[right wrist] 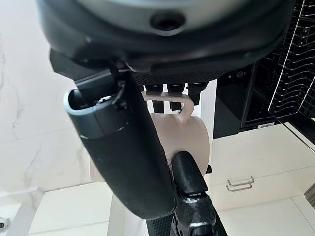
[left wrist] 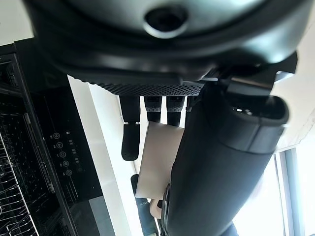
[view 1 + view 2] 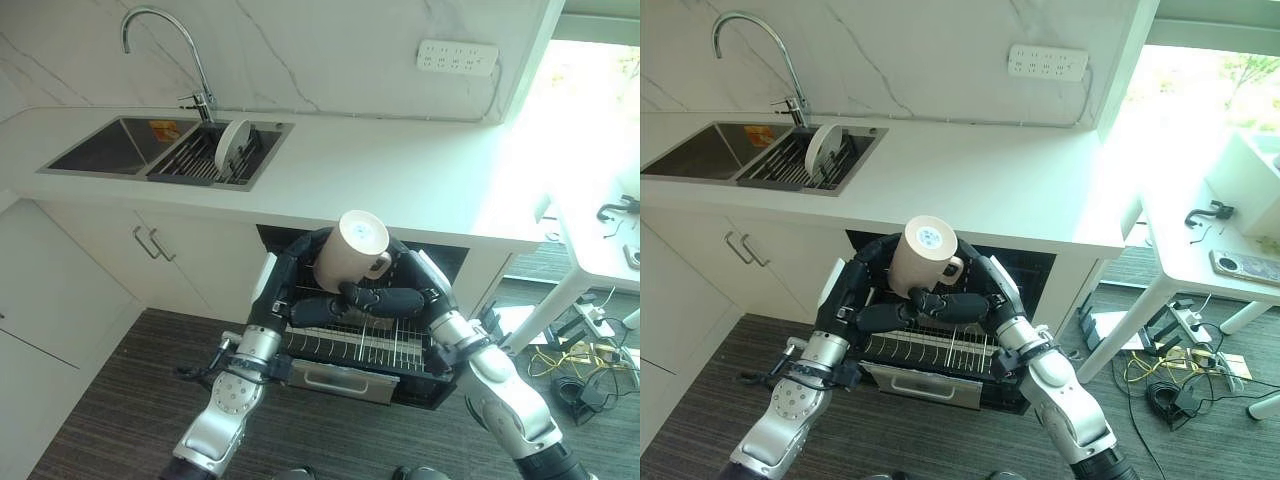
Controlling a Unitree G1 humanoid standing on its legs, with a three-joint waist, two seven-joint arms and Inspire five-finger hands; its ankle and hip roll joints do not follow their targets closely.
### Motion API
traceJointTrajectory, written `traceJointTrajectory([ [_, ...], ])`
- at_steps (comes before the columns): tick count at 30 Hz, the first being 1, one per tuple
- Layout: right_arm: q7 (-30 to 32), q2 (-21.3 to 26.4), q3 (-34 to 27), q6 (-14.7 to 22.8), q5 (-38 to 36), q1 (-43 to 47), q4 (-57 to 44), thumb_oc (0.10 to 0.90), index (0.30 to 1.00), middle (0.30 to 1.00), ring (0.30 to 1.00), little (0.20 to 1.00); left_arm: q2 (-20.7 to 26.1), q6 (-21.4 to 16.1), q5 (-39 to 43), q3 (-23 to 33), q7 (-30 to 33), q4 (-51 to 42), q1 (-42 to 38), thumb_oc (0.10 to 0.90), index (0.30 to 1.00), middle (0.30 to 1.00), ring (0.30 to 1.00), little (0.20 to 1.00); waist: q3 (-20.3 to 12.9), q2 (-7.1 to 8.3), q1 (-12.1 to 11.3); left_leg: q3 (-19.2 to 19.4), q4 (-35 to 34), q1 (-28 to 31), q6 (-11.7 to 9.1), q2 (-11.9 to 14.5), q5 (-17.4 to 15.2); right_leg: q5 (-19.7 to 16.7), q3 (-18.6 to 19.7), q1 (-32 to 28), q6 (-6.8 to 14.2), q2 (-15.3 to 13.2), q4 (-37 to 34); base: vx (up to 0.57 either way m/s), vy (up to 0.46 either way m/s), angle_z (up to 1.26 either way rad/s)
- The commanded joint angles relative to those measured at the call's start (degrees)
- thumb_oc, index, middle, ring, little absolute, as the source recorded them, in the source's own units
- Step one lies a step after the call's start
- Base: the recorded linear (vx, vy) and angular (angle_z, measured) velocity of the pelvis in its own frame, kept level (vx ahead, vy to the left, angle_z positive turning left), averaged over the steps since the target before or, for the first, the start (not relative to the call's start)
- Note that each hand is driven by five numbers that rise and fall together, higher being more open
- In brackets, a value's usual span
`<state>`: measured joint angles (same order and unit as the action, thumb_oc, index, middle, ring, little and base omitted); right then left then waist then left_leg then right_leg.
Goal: Place the dishes in the dishwasher.
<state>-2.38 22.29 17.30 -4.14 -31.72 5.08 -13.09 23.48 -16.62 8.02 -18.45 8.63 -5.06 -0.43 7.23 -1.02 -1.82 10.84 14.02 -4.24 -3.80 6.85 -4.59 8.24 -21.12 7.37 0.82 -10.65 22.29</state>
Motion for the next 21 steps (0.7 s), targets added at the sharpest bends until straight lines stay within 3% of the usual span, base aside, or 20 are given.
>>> traceJointTrajectory([
  [1,0.54,-3.17,-1.31,4.00,-1.71,6.15,-4.34,0.800,0.900,0.900,0.900,0.900,0.00,-6.95,-0.61,-1.12,1.84,-8.47,-8.85,0.400,0.300,0.300,0.300,0.300,-2.00,1.31,-0.03,0.39,3.16,2.84,1.49,-1.03,-9.81,2.85,2.59,-6.50,5.93,0.77,-5.10,0.00,0.000,0.00],
  [16,2.71,-4.42,-0.81,3.92,-5.38,8.38,-5.63,0.800,0.900,0.900,0.900,0.900,-0.38,-6.26,-0.22,-4.07,1.13,-8.38,-10.74,0.400,0.300,0.300,0.300,0.300,-1.90,1.26,0.11,0.72,3.16,2.90,1.70,-1.18,-9.92,2.88,2.69,-6.48,5.96,0.79,-5.10,0.00,0.000,0.00],
  [17,3.10,-4.62,-0.65,3.79,-5.40,8.39,-5.38,0.609,0.613,0.613,0.613,0.613,-0.48,-6.17,-0.43,-4.21,1.39,-8.44,-10.84,0.400,0.300,0.300,0.300,0.300,-1.92,1.25,0.13,0.72,3.16,2.92,1.72,-1.20,-9.92,2.87,2.72,-6.48,5.96,0.79,-5.10,0.00,0.000,0.00],
  [18,3.30,-4.67,-0.57,3.77,-5.41,8.31,-5.34,0.547,0.521,0.521,0.521,0.521,-0.47,-6.13,-0.45,-4.19,1.47,-8.48,-10.83,0.400,0.300,0.300,0.300,0.300,-1.95,1.23,0.16,0.75,3.16,2.92,1.72,-1.17,-9.93,2.93,2.73,-6.48,5.94,0.79,-5.10,0.00,0.000,0.00],
  [20,3.32,-4.68,-0.56,3.76,-5.41,8.30,-5.35,0.547,0.521,0.521,0.521,0.521,-0.47,-6.12,-0.46,-4.18,1.47,-8.49,-10.81,0.400,0.300,0.300,0.300,0.300,-1.97,1.23,0.16,0.76,3.16,2.91,1.72,-1.16,-9.93,2.93,2.74,-6.47,5.94,0.79,-5.10,0.00,0.000,0.00],
  [21,4.31,-5.01,-0.65,4.06,-5.45,7.65,-5.44,0.400,0.300,0.300,0.300,0.300,-0.41,-5.89,-0.54,-4.20,1.53,-8.70,-10.66,0.400,0.300,0.300,0.300,0.300,-1.95,1.13,0.21,0.87,3.16,2.98,1.73,-1.09,-9.90,2.95,2.70,-6.54,5.89,0.79,-5.10,0.00,0.000,0.00],
])
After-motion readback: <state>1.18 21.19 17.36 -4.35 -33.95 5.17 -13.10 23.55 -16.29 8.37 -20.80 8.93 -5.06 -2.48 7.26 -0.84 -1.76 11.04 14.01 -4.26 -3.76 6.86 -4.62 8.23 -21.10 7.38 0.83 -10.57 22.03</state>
